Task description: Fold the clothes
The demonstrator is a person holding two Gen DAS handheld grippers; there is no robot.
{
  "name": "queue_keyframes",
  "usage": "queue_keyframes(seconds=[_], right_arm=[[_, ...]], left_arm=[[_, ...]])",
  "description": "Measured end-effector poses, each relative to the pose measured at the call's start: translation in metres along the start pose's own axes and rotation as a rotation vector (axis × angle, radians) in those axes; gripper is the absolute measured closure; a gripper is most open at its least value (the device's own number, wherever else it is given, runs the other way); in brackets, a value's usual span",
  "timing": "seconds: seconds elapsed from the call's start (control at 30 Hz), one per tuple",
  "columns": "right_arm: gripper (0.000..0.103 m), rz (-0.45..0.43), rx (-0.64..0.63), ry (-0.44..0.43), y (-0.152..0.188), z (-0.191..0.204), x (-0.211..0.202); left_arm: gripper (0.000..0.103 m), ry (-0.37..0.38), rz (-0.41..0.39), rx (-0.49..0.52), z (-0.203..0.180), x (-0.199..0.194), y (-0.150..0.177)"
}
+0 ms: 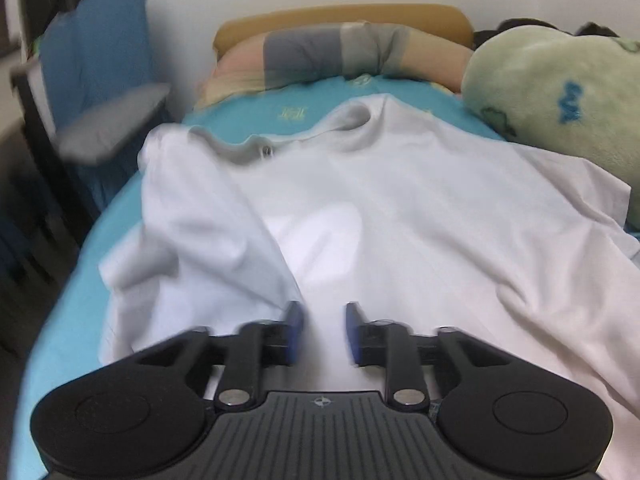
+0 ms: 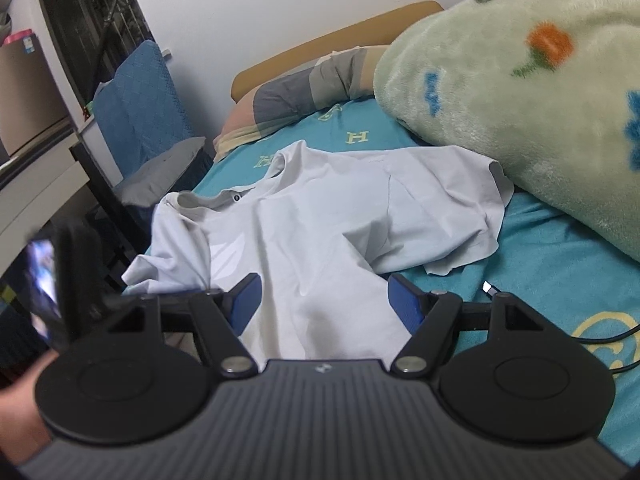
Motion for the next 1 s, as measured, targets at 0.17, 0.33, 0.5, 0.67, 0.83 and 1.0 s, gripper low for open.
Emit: queue_keyframes(seconds=[0.17,0.33,0.5,0.67,0.83,1.0], right_arm=[[0.031,0.025,0.014,-0.009,0.001,-0.002,0.007],[0.031,0.04,0.017,-0.004,0.003,-0.001,0.011],[0.031,0.046,0.011,0.008,0.004,0.001,0.015],[0.031,0.078,-0.017,0.024,0.01,0.006,0.027],[0.03,0.096,-0.047,0.031,0.014,0.01,0.034],[0.03,0.095,-0.054,0.035,0.015,0.012,0.035]], left_arm=[[0.035,0.108,-0.002,-0.003,0.014,-0.015,0.006],[0.021,0.254,-0.095,-0.019,0.057,-0.062,0.004],[0.021,0.341,-0.14,-0.36,0.141,-0.058,0.013],[0.029,0.414,-0.081,-0.614,0.181,-0.012,0.007],[0.076,0.367,-0.033,-0.503,0.158,0.009,-0.006],[0.099,0.367,-0.069,-0.487,0.18,-0.003,-0.03]])
Point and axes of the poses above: each gripper's, at about its wrist camera, not at the fingertips, and x roughly the way its jaws point, z to its left, y to its underside, the point moved 4 cm from there along x, roughly the way its jaws point, and after that the axes turned 15 degrees about z, right-handed, at the moved point
